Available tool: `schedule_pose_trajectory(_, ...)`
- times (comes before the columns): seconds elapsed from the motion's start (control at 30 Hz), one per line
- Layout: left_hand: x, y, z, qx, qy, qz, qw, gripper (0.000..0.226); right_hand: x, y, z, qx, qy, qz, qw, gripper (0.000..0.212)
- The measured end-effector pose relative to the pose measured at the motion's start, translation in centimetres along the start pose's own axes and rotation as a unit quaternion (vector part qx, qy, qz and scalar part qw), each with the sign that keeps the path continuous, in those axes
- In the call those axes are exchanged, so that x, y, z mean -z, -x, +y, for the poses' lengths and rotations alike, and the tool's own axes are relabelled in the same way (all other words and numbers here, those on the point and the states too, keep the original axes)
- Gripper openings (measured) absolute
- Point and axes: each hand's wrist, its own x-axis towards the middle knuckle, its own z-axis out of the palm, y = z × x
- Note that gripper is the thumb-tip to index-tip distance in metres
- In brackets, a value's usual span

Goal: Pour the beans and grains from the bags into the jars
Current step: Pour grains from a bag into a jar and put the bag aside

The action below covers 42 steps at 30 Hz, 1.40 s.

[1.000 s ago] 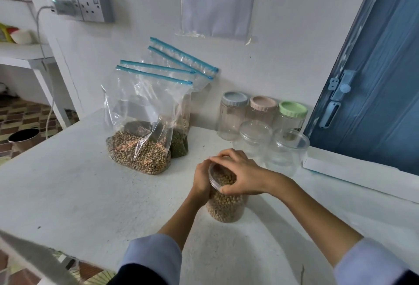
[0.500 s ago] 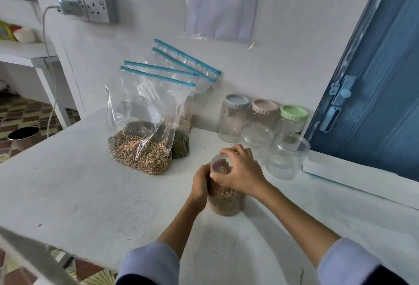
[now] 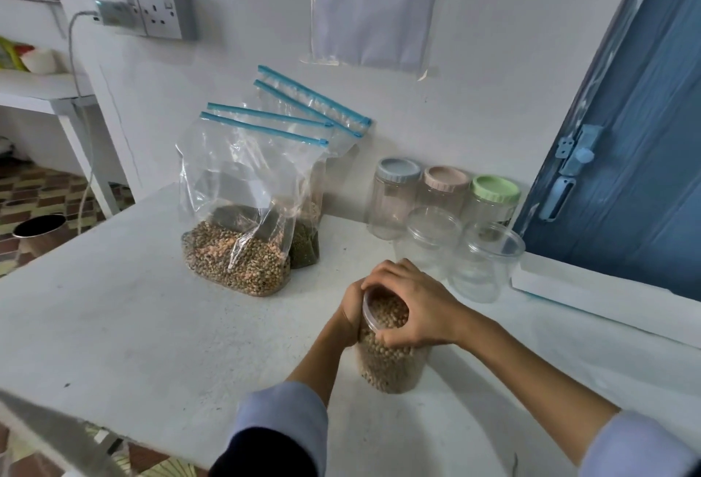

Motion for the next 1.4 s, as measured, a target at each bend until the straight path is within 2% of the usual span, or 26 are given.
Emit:
schedule_pose_trajectory(0.07, 0.2, -0.4, 0.0, -0.022, -0.035, -0.026, 0.999, 0.021, 0.0, 0.0, -0.7, -0.025, 0.025, -0.012, 0.999, 0.083)
schedule_pose_trajectory(0.13, -0.1, -0.8, -0.3, -0.026, -0.050, -0.016, 0.998, 0.010, 0.0, 0.1, -1.5, -0.105, 0.090, -0.028, 0.990, 0.080)
schedule_pose_trajectory(0.2, -0.2, -0.9, -0.7, -0.040, -0.068, 0.008, 0.997, 0.022, 0.6, -0.1, -2.3, -0.183, 0.163, -0.035, 0.969, 0.081)
schedule_pose_trajectory(0.27, -0.4, -0.7, -0.6, -0.009, -0.035, 0.008, 0.999, 0.016, 2.5, -0.4, -2.2, -0.217, 0.208, -0.058, 0.952, 0.085)
schedule_pose_trajectory(0.33, -0.3, -1.0, -0.7, 0.012, -0.031, 0.005, 0.999, 0.006, 4.6, -0.1, -1.2, -0.204, 0.191, -0.080, 0.957, 0.086)
schedule_pose_trajectory(0.43, 0.0, -1.4, -0.9, -0.016, -0.054, 0.007, 0.998, 0.008, 4.9, 0.4, 0.4, -0.079, 0.120, -0.142, 0.979, 0.096)
schedule_pose_trajectory(0.5, 0.2, -1.6, -1.3, -0.059, -0.057, -0.017, 0.996, 0.043, 2.6, 0.8, 0.3, -0.031, 0.056, -0.148, 0.987, 0.097)
schedule_pose_trajectory(0.53, 0.4, -1.7, -1.4, -0.056, -0.041, -0.026, 0.997, 0.056, 1.3, 1.0, 0.4, -0.024, 0.054, -0.119, 0.991, 0.094)
schedule_pose_trajectory(0.57, 0.3, -1.7, -1.4, -0.048, -0.027, -0.021, 0.998, 0.057, 0.1, 1.0, 0.6, -0.024, 0.066, -0.074, 0.995, 0.090)
schedule_pose_trajectory(0.63, 0.1, -1.8, -1.5, -0.056, -0.050, -0.003, 0.997, 0.040, -1.1, 1.0, 0.7, -0.040, 0.092, 0.000, 0.995, 0.087)
schedule_pose_trajectory(0.7, -0.1, -2.3, -2.0, -0.075, -0.083, 0.022, 0.994, 0.033, -1.5, 0.9, 0.5, -0.059, 0.107, 0.037, 0.992, 0.087)
schedule_pose_trajectory(0.8, -0.4, -2.0, -2.1, -0.066, -0.048, 0.050, 0.995, 0.016, -1.9, 0.6, 0.1, -0.088, 0.109, 0.073, 0.987, 0.088)
schedule_pose_trajectory(0.9, -0.4, -2.1, -2.2, -0.097, -0.069, 0.055, 0.991, 0.018, -2.1, 0.5, -0.3, -0.114, 0.104, 0.082, 0.985, 0.090)
schedule_pose_trajectory(1.07, -2.0, -2.0, -1.2, -0.086, -0.020, 0.036, 0.995, 0.022, -0.2, 1.4, 0.6, -0.120, 0.067, 0.054, 0.989, 0.090)
schedule_pose_trajectory(1.13, -4.0, -2.1, -0.2, -0.083, 0.025, 0.041, 0.995, 0.010, 1.8, 2.2, 1.8, -0.115, 0.052, 0.040, 0.991, 0.090)
schedule_pose_trajectory(1.23, -8.2, -2.8, 1.1, 0.012, 0.144, 0.043, 0.989, 0.040, 4.6, 3.8, 4.6, -0.156, 0.044, 0.013, 0.987, 0.104)
schedule_pose_trajectory(1.3, -10.9, -3.7, 1.0, 0.053, 0.190, 0.049, 0.979, 0.043, 5.5, 4.9, 6.4, -0.180, 0.033, -0.016, 0.983, 0.103)
schedule_pose_trajectory(1.4, -14.0, -4.5, 0.4, 0.064, 0.214, 0.102, 0.969, 0.050, 6.1, 6.3, 8.9, -0.201, -0.007, -0.034, 0.979, 0.099)
